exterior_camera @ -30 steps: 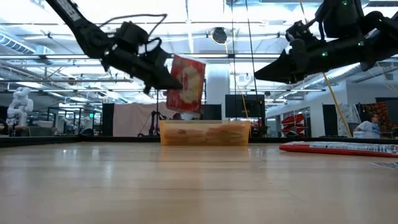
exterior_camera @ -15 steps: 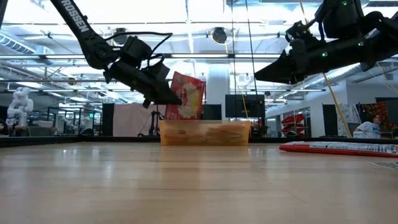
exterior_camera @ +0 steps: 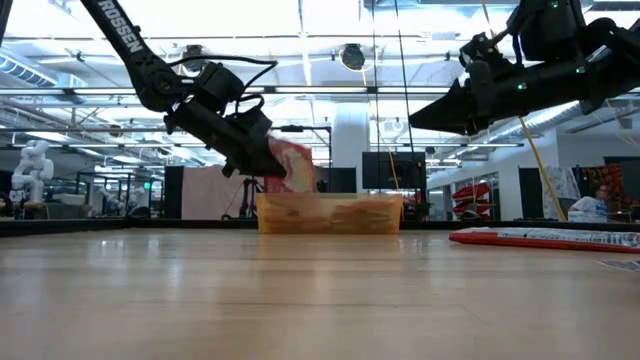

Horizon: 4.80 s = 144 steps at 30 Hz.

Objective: Sort popcorn bags into baskets
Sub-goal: Put the popcorn pack into the orange bin

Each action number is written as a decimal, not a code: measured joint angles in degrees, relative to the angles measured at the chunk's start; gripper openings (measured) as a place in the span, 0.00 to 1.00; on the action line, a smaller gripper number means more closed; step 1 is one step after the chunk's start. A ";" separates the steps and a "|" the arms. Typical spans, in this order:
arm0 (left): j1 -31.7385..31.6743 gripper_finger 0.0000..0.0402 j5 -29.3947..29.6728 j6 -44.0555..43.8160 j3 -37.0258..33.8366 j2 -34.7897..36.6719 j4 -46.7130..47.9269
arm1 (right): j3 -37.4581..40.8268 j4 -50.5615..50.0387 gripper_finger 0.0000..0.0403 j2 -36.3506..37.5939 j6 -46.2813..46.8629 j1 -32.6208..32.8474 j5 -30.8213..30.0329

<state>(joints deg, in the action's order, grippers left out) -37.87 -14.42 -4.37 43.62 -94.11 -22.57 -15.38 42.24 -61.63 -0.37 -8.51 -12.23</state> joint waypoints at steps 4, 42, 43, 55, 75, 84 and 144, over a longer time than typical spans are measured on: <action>0.07 0.34 3.54 1.37 0.00 -0.01 -0.07 | 0.00 0.12 0.32 0.00 0.20 0.00 0.00; 7.69 0.11 11.64 10.55 7.35 -8.18 2.60 | -0.07 9.83 0.32 -5.82 2.27 -0.04 -4.28; 7.77 0.10 11.49 11.06 9.18 -8.90 5.18 | -0.07 10.12 0.32 -6.03 2.26 -0.05 -4.28; 7.54 0.06 11.43 17.35 22.04 -13.44 29.54 | -0.07 9.36 0.32 -6.14 1.68 -0.11 -4.21; 9.73 0.06 18.46 20.51 28.31 -12.60 39.93 | -0.07 7.64 0.32 -6.14 1.16 -0.11 -4.13; 10.24 0.06 21.20 23.24 24.24 -12.58 38.76 | -0.07 7.63 0.32 -6.14 1.17 -0.11 -4.13; 40.92 0.06 26.40 8.51 -7.32 11.66 0.03 | -15.65 -75.29 0.44 -4.35 64.13 40.11 5.01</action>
<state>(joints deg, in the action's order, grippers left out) 3.05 11.98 4.14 36.29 -82.46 -22.55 -31.03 -33.06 -65.98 63.76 31.60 -7.22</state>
